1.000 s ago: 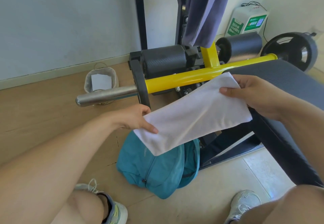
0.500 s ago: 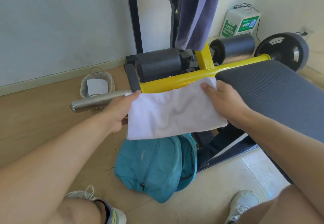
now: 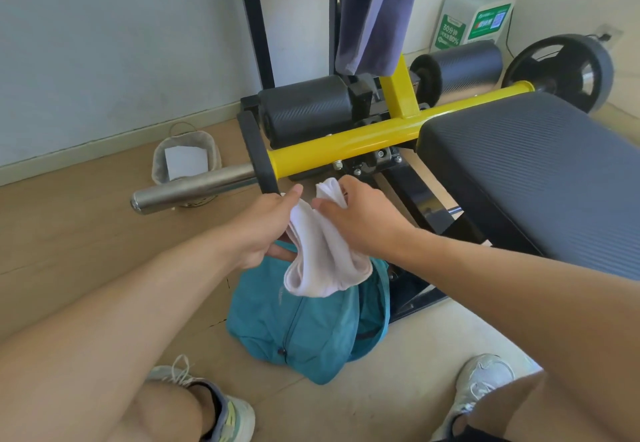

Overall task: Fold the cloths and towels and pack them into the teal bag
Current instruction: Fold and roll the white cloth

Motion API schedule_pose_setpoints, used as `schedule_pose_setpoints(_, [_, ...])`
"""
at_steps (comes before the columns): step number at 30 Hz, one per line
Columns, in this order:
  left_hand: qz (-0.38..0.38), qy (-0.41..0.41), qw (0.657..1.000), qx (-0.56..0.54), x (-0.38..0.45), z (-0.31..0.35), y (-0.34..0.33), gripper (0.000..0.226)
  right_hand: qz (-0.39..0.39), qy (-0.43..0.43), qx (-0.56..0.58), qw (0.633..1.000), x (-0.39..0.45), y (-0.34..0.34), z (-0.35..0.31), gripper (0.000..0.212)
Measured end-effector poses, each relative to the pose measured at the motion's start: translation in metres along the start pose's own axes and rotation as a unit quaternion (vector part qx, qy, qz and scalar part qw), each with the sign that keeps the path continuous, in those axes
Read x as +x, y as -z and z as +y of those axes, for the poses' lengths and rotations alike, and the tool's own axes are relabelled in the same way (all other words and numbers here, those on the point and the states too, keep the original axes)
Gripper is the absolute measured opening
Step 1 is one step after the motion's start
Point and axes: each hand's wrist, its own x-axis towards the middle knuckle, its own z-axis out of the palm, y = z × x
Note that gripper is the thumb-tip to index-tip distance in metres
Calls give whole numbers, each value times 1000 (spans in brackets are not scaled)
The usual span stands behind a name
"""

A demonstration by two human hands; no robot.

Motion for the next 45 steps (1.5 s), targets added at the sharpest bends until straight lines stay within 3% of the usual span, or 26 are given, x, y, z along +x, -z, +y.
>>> schedule_pose_setpoints(13, [-20,17,999,-47,-10,-1,-10,40,-37,9,-19,999,-12,-7,-8,51])
schedule_pose_setpoints(18, [1,29,998,-61,-12,1,-9,38,-50,31,-183,981,-21,-10,-15,66])
schedule_pose_setpoints(22, [20,29,998,-46,-11,2,-8,32,-38,54,-207,976,-21,-14,-12,74])
schedule_pose_setpoints(25, [10,31,999,-30,-13,2,-8,27,-45,61,-236,969,-19,-16,-9,64])
schedule_pose_setpoints(29, [-3,30,1000,-1,-17,1,-9,32,-53,70,-244,966,-17,-15,-7,36])
schedule_pose_setpoints(32, [65,-21,996,58,-17,6,-6,40,-51,73,-208,974,-11,-4,-9,32])
schedule_pose_setpoints(34, [125,-102,981,107,-12,10,2,34,-66,89,-155,982,-5,9,-10,36])
schedule_pose_setpoints(35, [115,-133,976,126,-11,12,8,37,-79,96,-124,984,-4,16,-10,38])
schedule_pose_setpoints(39, [-125,-156,959,203,-10,9,28,96,-126,128,-33,983,-4,40,-1,36])
schedule_pose_setpoints(41, [-152,-180,937,258,-9,2,27,87,-142,129,3,981,-6,47,5,35])
schedule_pose_setpoints(45, [-103,-193,942,253,-10,0,9,38,-152,130,37,979,-5,54,12,37])
